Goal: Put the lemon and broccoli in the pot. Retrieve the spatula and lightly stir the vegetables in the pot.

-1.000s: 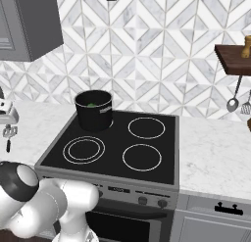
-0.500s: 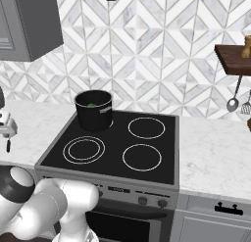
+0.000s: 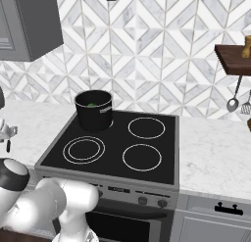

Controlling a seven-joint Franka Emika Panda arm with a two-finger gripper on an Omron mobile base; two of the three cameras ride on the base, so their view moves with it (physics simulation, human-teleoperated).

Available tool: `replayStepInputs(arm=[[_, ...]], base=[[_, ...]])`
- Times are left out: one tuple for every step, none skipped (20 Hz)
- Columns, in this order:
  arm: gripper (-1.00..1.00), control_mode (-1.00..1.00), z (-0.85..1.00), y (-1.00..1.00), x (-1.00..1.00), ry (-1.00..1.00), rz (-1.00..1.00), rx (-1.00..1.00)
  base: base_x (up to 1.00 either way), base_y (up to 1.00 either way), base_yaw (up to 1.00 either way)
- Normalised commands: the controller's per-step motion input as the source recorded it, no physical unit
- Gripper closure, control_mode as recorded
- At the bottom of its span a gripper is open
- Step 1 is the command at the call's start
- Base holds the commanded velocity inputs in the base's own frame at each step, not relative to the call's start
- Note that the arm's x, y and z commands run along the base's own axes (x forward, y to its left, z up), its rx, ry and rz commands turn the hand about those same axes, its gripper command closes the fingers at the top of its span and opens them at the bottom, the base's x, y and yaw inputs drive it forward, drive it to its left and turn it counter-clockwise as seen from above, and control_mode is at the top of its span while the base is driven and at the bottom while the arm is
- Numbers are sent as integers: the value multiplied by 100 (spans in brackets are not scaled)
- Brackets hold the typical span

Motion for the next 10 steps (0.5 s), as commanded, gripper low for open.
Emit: replayStepInputs(arm=[[-100,-100,-23,5,11,0,0,0],[-100,-100,-31,0,8,0,0,0],[-100,-100,-30,0,9,0,0,0],[-100,-100,-28,2,10,0,0,0],[-100,-100,-26,1,19,0,0,0],[-100,-100,-26,0,25,0,0,0],[-100,-100,-26,0,27,0,0,0],[-100,-100,-29,0,32,0,0,0],[-100,-100,-28,0,30,0,0,0],[-100,-100,-25,0,29,0,0,0]], base=[[0,0,0],[0,0,0],[0,0,0],[0,0,0],[0,0,0],[0,0,0],[0,0,0],[0,0,0],[0,0,0],[0,0,0]])
